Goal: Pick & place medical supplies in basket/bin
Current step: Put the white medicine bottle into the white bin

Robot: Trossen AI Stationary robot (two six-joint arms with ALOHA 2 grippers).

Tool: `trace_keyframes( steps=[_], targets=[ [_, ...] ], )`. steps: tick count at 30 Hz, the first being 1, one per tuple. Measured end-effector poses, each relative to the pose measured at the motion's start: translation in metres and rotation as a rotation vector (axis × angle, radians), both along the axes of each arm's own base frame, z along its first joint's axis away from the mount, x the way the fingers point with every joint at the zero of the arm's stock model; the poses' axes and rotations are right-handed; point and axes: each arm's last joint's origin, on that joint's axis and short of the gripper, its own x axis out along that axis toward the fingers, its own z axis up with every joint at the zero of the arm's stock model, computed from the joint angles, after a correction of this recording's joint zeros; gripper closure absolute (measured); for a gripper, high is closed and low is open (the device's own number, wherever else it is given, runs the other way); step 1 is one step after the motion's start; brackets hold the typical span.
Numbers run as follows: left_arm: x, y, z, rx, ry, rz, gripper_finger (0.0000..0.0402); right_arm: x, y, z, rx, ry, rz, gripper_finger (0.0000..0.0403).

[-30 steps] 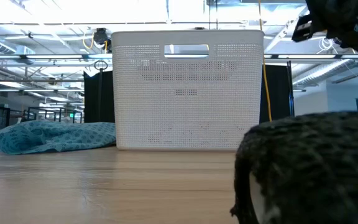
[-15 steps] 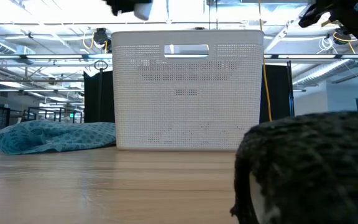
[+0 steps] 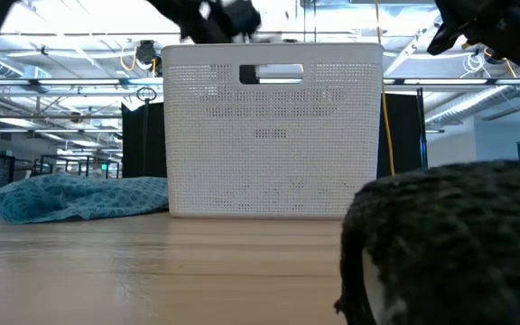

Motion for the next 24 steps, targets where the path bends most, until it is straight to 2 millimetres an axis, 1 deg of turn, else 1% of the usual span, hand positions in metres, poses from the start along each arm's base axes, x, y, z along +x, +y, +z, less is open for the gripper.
trace_keyframes(
  steps=[3, 6, 10, 12, 16, 24],
  targets=[
    [0.009, 0.008, -0.034, -0.049, 0.109, 0.009, 0.0222, 0.001, 0.000, -0.001, -0.017, 0.006, -0.011, 0.0403],
    [0.015, 0.011, -0.060, -0.089, 0.187, 0.011, 0.0214, 0.001, 0.000, -0.001, -0.034, 0.008, -0.021, 0.0403],
    [0.019, 0.010, -0.088, -0.141, 0.284, -0.005, 0.0222, 0.001, 0.000, -0.001, -0.040, 0.005, -0.024, 0.0403],
    [0.021, 0.011, -0.098, -0.158, 0.311, 0.000, 0.0225, 0.001, 0.000, -0.001, -0.039, 0.004, -0.023, 0.0403],
    [0.020, 0.012, -0.111, -0.204, 0.358, 0.011, 0.0223, 0.000, 0.000, -0.001, -0.036, 0.001, -0.021, 0.0403],
    [0.019, 0.011, -0.117, -0.233, 0.391, 0.065, 0.0194, 0.000, 0.000, -0.001, -0.036, 0.001, -0.021, 0.0403]
  ],
)
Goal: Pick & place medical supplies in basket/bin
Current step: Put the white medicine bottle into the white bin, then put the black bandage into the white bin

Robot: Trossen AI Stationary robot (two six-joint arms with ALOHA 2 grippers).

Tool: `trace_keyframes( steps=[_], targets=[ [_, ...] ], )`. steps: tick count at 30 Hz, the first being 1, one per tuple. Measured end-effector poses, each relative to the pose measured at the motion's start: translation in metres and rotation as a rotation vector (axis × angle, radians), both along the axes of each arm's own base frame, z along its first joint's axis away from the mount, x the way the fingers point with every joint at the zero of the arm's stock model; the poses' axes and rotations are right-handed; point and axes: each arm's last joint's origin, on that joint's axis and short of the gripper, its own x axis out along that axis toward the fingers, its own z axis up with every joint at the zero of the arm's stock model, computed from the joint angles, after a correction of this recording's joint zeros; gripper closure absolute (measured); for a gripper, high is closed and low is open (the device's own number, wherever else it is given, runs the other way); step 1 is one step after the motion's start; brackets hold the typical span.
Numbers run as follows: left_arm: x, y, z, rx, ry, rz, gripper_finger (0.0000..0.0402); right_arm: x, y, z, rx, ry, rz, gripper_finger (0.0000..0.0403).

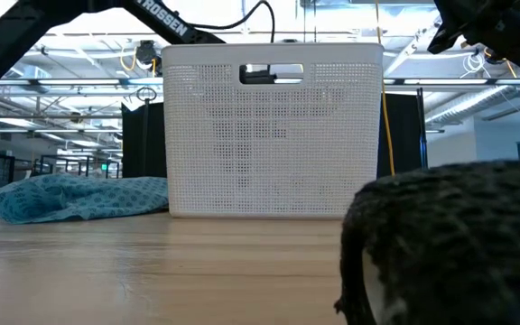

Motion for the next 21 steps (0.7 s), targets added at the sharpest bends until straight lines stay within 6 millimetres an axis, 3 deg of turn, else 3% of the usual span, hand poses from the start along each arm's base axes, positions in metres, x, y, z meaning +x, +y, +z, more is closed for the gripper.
trace_keyframes(
  steps=[7, 10, 16, 21],
  targets=[
    [0.002, -0.008, 0.009, 0.185, 0.046, 0.030, 0.0142, 0.000, 0.000, 0.000, 0.000, 0.000, 0.001, 0.0403],
    [0.002, -0.019, 0.027, 0.287, 0.033, -0.026, 0.0115, 0.000, 0.000, 0.000, 0.000, 0.000, 0.001, 0.0403],
    [-0.012, -0.047, 0.100, 0.397, -0.150, -0.100, 0.0074, 0.000, 0.000, 0.000, -0.014, -0.004, -0.008, 0.0403],
    [-0.060, -0.087, 0.180, 0.420, -0.339, -0.170, 0.0097, -0.001, 0.000, 0.001, -0.020, -0.019, -0.011, 0.0403]
  ],
)
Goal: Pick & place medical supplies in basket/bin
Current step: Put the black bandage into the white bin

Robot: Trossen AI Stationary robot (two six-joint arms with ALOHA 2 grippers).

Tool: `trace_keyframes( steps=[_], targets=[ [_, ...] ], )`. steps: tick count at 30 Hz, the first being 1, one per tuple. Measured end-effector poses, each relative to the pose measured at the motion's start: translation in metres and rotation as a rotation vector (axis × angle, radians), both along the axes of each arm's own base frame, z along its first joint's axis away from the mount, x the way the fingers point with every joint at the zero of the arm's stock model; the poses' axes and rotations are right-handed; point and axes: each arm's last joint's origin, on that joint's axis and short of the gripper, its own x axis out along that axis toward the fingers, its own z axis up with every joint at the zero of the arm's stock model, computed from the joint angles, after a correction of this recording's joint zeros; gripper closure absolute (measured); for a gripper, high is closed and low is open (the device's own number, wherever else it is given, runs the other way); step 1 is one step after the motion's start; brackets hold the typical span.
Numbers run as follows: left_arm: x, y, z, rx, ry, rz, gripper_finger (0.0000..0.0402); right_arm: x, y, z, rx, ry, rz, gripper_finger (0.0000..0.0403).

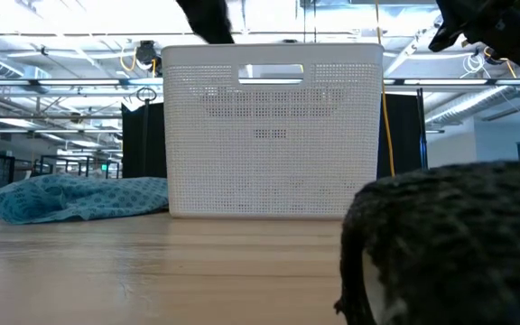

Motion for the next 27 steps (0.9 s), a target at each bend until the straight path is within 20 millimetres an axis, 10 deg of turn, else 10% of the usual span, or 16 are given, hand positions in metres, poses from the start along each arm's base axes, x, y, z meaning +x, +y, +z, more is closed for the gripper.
trace_keyframes(
  steps=[4, 10, 18, 27],
  targets=[
    [-0.061, -0.034, 0.030, -0.073, -0.087, -0.048, 0.0189, 0.000, 0.000, 0.000, 0.015, 0.002, 0.009, 0.0403],
    [-0.152, -0.058, -0.005, -0.127, -0.305, -0.006, 0.0379, 0.000, 0.000, 0.000, 0.034, 0.005, 0.021, 0.0403],
    [-0.191, -0.070, -0.051, -0.159, -0.802, -0.267, 0.0398, 0.000, 0.000, 0.000, 0.056, 0.011, 0.035, 0.0403],
    [-0.194, -0.073, -0.136, -0.085, -0.937, -0.257, 0.0399, 0.003, 0.000, -0.006, 0.018, 0.072, 0.006, 0.0403]
  ],
)
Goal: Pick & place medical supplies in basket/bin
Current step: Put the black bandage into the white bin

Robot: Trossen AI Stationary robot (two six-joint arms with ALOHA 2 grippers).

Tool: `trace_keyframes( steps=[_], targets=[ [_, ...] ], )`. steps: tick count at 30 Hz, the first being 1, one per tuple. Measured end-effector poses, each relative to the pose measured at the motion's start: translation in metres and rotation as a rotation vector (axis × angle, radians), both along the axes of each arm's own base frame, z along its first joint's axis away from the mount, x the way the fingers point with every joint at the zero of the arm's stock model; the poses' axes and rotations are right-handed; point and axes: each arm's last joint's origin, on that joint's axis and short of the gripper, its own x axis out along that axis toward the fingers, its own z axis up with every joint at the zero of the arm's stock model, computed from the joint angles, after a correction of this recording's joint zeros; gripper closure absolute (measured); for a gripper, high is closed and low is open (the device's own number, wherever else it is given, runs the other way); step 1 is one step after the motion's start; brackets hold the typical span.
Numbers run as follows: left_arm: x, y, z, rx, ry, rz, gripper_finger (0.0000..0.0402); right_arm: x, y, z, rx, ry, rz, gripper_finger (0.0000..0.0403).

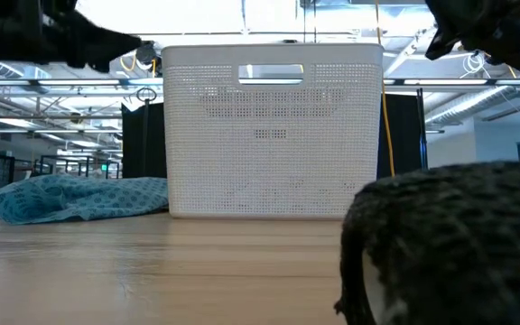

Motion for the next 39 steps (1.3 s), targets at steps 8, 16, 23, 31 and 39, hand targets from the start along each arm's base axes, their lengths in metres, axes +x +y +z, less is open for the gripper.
trace_keyframes(
  steps=[8, 16, 23, 31, 39],
  targets=[
    [-0.005, 0.003, -0.041, -0.025, 0.050, 0.060, 0.0400, 0.005, -0.001, -0.010, -0.079, 0.096, -0.047, 0.0403],
    [-0.006, 0.004, -0.051, -0.063, 0.082, 0.029, 0.0400, 0.002, 0.000, -0.004, -0.057, 0.033, -0.034, 0.0403],
    [-0.006, 0.005, -0.057, -0.107, 0.141, 0.037, 0.0398, 0.005, -0.001, -0.007, 0.015, 0.099, -0.031, 0.0403],
    [-0.006, 0.006, -0.056, -0.139, 0.130, 0.095, 0.0383, 0.050, 0.034, 0.056, -0.113, 0.576, 0.017, 0.0403],
    [-0.007, 0.009, -0.059, -0.171, 0.145, 0.187, 0.0381, 0.100, 0.115, 0.073, -0.262, 0.807, 0.003, 0.0398]
  ],
)
